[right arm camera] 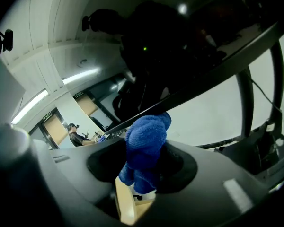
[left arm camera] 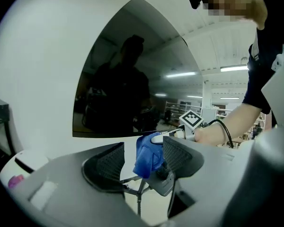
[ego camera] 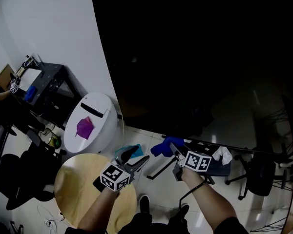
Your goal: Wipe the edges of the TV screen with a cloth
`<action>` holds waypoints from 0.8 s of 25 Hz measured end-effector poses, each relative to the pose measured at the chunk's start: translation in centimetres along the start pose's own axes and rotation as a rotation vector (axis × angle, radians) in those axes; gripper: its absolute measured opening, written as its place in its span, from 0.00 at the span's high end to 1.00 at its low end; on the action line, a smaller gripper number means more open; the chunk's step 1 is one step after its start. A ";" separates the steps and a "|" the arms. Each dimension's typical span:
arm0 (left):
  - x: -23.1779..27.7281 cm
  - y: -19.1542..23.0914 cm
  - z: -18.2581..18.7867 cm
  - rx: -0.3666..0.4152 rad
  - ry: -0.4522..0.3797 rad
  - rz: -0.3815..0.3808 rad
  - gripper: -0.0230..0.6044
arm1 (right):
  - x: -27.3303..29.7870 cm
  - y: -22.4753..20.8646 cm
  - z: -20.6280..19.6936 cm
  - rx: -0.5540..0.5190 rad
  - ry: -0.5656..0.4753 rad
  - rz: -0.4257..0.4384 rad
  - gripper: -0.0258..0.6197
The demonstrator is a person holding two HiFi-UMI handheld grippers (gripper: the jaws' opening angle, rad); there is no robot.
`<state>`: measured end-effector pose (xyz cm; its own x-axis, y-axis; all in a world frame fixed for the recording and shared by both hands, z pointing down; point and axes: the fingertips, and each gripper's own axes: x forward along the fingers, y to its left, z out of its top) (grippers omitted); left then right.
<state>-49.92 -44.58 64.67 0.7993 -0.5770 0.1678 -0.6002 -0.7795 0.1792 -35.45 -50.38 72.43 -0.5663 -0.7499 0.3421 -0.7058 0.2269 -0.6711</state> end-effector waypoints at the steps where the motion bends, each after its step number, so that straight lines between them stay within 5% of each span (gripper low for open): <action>1: -0.6 0.7 -0.1 -0.002 -0.001 0.012 0.57 | 0.8 0.7 -0.3 0.000 0.006 0.009 0.68; 13: -6.2 6.7 0.2 0.009 -0.016 0.137 0.57 | 9.8 9.2 -3.6 -0.031 0.109 0.128 0.68; 20: -7.7 8.3 -0.6 0.028 0.026 0.142 0.55 | 13.7 13.4 -5.3 -0.054 0.153 0.191 0.68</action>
<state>-61.02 -46.46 65.43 0.7052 -0.6758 0.2146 -0.7060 -0.6972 0.1245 -54.94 -54.34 71.68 -0.7464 -0.5883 0.3110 -0.5994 0.3915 -0.6981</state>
